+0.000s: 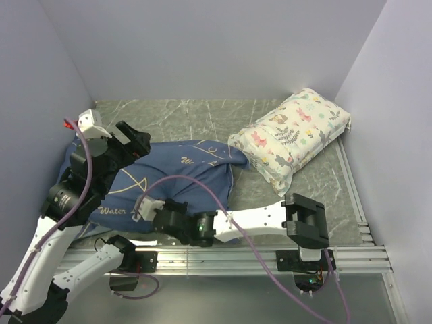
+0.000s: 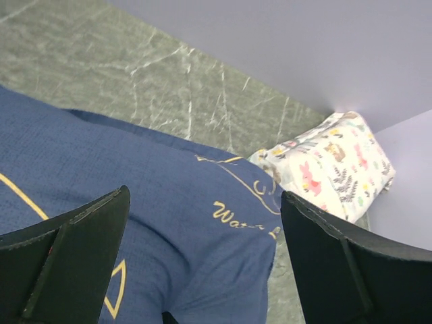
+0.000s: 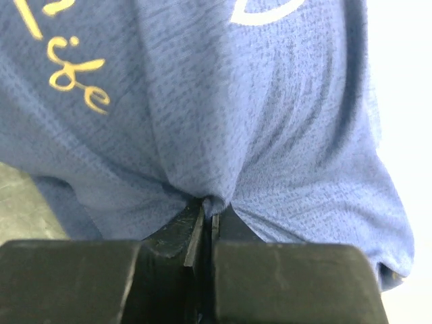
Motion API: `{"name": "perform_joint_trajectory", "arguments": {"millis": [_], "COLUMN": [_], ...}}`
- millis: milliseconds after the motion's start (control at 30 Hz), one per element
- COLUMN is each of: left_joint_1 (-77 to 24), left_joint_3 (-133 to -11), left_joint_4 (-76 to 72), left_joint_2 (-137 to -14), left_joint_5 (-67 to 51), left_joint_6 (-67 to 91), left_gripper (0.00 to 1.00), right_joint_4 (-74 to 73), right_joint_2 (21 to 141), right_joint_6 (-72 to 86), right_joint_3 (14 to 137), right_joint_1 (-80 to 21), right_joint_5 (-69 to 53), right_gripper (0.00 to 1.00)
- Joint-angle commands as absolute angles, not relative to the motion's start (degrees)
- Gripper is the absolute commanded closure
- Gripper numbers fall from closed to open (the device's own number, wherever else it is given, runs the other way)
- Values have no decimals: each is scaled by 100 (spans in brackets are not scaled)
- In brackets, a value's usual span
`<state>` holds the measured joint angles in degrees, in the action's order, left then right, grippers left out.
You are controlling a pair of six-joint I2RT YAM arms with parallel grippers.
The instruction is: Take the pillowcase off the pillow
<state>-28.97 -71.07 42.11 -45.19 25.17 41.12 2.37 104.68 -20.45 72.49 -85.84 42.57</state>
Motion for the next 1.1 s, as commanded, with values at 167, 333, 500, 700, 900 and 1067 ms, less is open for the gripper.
{"name": "perform_joint_trajectory", "arguments": {"millis": [167, 333, 500, 700, 900, 1067], "left_joint_1": [-2918, -2909, -2909, -2909, -2909, -2909], "left_joint_3": [-8085, -8297, -8306, -8262, -7744, -6919], "left_joint_4": [4034, 3990, 3955, 4016, 4122, 4131], "left_joint_2": [-4526, -4491, -4482, -4544, -4588, -4526], "left_joint_5": [2373, 2373, 2294, 2285, 2417, 2838], "left_joint_6": [3560, 3533, 3533, 3489, 3787, 4402], "left_gripper": [1, 1, 1, 1, 1, 1], "right_joint_4": [-2048, -2074, -1785, 1233, 3257, 4114], "right_joint_2": [9748, 9475, 9668, 9992, 11073, 11742], "right_joint_6": [225, 1159, 2327, 5235, 8012, 8790], "right_joint_3": [8990, 9439, 10107, 9931, 10038, 9765], "right_joint_1": [-7261, -6103, -5240, -4281, -3517, -3287], "right_joint_5": [1102, -1210, -3020, -5097, -5317, -5168], "right_gripper": [100, 100, 100, 100, 100, 100]}}
